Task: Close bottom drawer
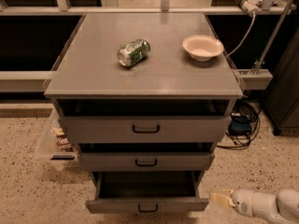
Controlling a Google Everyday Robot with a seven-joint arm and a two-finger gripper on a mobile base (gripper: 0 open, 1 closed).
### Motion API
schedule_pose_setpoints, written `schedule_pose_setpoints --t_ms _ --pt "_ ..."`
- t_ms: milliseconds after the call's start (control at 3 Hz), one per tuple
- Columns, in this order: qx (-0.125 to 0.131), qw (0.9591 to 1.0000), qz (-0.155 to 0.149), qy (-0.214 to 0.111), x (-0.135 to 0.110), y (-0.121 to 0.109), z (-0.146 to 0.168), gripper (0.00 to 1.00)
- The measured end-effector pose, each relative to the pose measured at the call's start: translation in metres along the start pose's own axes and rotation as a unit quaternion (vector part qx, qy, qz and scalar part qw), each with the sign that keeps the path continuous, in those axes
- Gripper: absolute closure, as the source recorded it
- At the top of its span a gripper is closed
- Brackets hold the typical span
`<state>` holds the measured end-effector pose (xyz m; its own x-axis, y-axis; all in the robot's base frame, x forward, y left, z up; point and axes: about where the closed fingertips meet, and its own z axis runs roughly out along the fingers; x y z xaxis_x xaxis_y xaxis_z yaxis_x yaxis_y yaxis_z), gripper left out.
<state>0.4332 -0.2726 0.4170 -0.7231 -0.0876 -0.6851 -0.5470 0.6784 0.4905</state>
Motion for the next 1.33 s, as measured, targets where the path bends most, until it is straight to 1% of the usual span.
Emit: schedule_pose_setpoints --t_ms 333,667,1000,1333 --pt "-0.004 0.9990 0.039 -0.022 0.034 -0.020 0.014 1.00" --pt "-0.019 0.9952 0.089 -0.037 0.077 -0.046 0.031 1.00" --pt "-0.039 0.9906 0.125 -0.038 0.107 -0.068 0.048 1.00" --pt "-0.039 0.9902 0.128 -0.040 0.111 -0.073 0.051 1.00"
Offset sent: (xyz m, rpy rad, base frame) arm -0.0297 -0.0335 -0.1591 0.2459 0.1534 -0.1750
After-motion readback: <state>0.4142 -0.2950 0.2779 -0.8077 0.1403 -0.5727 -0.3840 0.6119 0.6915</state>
